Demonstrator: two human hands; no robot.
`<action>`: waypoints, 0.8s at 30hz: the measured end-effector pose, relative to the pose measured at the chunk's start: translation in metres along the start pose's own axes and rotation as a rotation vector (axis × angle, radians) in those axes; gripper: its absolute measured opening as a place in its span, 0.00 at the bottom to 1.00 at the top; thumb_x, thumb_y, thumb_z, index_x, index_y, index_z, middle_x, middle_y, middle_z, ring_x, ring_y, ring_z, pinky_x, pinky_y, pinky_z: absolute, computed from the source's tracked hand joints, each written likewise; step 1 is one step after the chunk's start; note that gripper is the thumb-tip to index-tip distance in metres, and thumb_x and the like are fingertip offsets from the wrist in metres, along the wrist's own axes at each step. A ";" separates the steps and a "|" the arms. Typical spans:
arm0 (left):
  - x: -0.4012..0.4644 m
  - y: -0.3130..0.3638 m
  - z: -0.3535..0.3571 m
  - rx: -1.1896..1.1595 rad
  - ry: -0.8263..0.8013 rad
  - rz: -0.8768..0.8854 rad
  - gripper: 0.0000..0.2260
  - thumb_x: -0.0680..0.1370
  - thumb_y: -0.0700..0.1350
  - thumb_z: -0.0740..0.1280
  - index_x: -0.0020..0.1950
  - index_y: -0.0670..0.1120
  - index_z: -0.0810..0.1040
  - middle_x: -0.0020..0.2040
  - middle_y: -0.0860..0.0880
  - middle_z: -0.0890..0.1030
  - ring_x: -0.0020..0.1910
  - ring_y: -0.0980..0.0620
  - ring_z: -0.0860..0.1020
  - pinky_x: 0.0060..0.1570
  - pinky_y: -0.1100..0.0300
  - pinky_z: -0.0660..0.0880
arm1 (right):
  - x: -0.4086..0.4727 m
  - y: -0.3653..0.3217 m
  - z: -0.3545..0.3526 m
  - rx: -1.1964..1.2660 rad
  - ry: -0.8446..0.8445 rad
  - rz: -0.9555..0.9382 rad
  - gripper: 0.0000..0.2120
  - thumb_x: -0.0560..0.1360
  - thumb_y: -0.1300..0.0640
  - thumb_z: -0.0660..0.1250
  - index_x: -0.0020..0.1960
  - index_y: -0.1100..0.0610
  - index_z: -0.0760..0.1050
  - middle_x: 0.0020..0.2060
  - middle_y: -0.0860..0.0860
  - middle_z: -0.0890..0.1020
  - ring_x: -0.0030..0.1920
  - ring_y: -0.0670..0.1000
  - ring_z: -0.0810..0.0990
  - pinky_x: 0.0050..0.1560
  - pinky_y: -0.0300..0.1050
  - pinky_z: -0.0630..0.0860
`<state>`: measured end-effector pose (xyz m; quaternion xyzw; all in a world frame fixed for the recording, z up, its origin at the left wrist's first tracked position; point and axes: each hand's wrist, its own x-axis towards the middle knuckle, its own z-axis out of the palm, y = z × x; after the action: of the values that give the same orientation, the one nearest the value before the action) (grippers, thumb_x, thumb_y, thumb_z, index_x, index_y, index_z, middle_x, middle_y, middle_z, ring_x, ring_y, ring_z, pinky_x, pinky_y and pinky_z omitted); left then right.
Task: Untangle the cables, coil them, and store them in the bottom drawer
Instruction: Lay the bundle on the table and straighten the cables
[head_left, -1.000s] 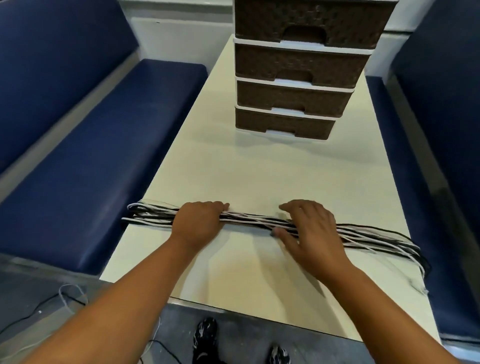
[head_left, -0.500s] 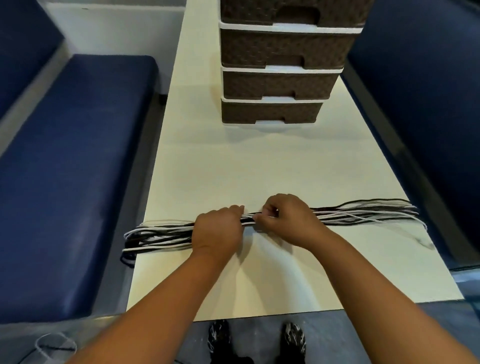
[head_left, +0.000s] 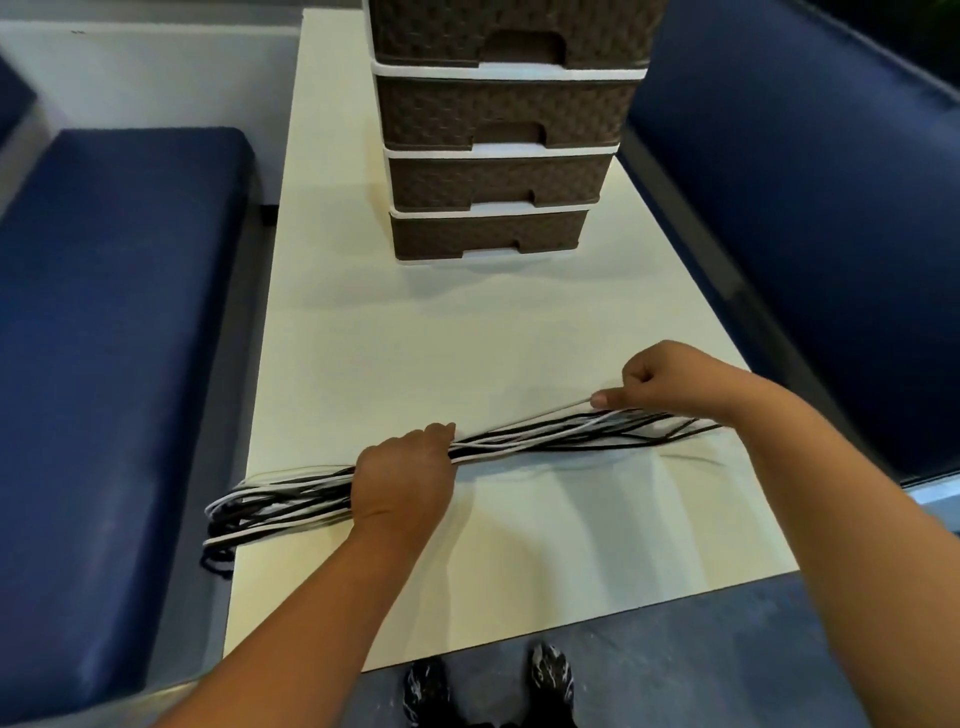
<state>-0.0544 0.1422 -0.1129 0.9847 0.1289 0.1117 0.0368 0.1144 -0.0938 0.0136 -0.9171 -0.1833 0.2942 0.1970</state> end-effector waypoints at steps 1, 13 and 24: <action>0.000 0.000 0.000 0.000 -0.005 -0.007 0.14 0.58 0.40 0.81 0.41 0.46 0.84 0.24 0.50 0.75 0.18 0.47 0.72 0.27 0.64 0.60 | -0.001 0.006 -0.003 -0.011 0.026 0.001 0.27 0.67 0.40 0.75 0.31 0.58 0.64 0.26 0.50 0.63 0.29 0.49 0.61 0.32 0.43 0.59; 0.002 0.004 -0.004 0.060 -0.062 -0.060 0.19 0.56 0.42 0.82 0.45 0.48 0.85 0.26 0.50 0.79 0.20 0.45 0.75 0.26 0.64 0.62 | -0.002 0.019 -0.022 -0.368 0.141 -0.095 0.33 0.69 0.27 0.62 0.27 0.56 0.62 0.23 0.52 0.64 0.27 0.52 0.65 0.31 0.44 0.59; 0.002 0.015 -0.019 0.013 -0.161 -0.203 0.18 0.79 0.52 0.64 0.69 0.53 0.74 0.55 0.49 0.83 0.51 0.44 0.81 0.45 0.56 0.71 | -0.002 0.022 -0.056 -0.200 0.197 -0.164 0.26 0.68 0.40 0.74 0.30 0.58 0.66 0.25 0.52 0.67 0.28 0.50 0.65 0.30 0.43 0.62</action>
<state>-0.0528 0.1292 -0.0925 0.9725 0.2253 0.0271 0.0520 0.1526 -0.1280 0.0460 -0.9385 -0.2657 0.1660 0.1453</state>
